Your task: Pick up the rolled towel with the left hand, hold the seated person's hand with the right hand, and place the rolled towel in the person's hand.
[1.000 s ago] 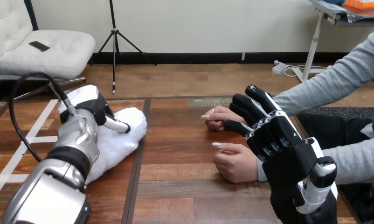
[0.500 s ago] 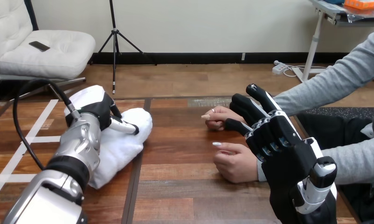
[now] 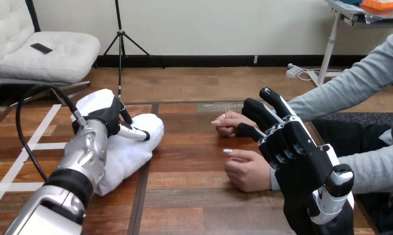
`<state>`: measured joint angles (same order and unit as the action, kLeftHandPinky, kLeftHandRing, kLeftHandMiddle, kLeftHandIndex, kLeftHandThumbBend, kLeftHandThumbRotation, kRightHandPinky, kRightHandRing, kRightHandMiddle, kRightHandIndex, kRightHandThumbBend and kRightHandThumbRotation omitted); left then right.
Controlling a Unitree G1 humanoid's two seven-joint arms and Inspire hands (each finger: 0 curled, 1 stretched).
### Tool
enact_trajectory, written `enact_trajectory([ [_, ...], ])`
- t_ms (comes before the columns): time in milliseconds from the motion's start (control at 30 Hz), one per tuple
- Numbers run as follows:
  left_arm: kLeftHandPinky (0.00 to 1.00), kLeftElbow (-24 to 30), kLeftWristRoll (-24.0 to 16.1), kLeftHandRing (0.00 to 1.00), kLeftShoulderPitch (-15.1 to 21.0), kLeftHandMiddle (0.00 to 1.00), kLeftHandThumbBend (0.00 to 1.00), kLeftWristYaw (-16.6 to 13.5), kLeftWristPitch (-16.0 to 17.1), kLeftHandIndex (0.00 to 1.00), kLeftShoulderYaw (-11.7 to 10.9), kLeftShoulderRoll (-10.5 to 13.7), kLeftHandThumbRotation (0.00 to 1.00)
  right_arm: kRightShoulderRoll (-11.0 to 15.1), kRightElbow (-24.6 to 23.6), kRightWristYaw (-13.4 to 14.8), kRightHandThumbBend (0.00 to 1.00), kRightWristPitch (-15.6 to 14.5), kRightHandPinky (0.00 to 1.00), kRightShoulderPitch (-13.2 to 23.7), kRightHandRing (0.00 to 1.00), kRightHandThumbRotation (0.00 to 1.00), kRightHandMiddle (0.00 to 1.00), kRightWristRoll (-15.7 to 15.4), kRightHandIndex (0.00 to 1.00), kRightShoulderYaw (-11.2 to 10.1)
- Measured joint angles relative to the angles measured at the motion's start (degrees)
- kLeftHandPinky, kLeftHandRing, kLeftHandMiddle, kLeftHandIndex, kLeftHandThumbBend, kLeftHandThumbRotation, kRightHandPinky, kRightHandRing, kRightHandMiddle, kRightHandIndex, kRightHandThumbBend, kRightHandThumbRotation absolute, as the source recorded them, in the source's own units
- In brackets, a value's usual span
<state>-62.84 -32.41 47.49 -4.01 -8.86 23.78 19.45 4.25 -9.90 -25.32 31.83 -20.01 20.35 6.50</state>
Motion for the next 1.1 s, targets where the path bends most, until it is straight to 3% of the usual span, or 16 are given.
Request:
enact_trajectory([
  [167,0.51,1.29,-1.12,0.67,-0.77,0.71,0.73,0.2,-0.91,0.72,0.51,0.16,0.42,0.0,0.0,0.02,1.0,0.0,0.91,0.01,0.92,1.0,0.89,-0.01,0.92,-0.01],
  [433,0.49,4.35,-4.46,0.63,-1.94,0.69,0.75,1.72,-3.73,0.69,2.33,0.29,0.51,0.0,0.0,0.04,1.0,0.0,0.92,0.02,0.92,1.0,0.89,-0.03,0.92,-0.07],
  [900,0.38,15.1,-7.78,0.53,-3.23,0.61,0.82,7.09,-12.3,0.64,2.68,0.34,0.59,0.01,0.01,0.46,1.0,0.0,0.93,0.01,0.92,1.0,0.88,-0.12,0.92,-0.16],
  [1100,0.42,20.28,-9.06,0.56,-4.03,0.64,0.84,8.16,-15.45,0.68,2.68,0.33,0.6,0.03,0.01,0.47,1.0,0.0,0.93,0.03,0.92,1.0,0.88,-0.13,0.91,-0.26],
])
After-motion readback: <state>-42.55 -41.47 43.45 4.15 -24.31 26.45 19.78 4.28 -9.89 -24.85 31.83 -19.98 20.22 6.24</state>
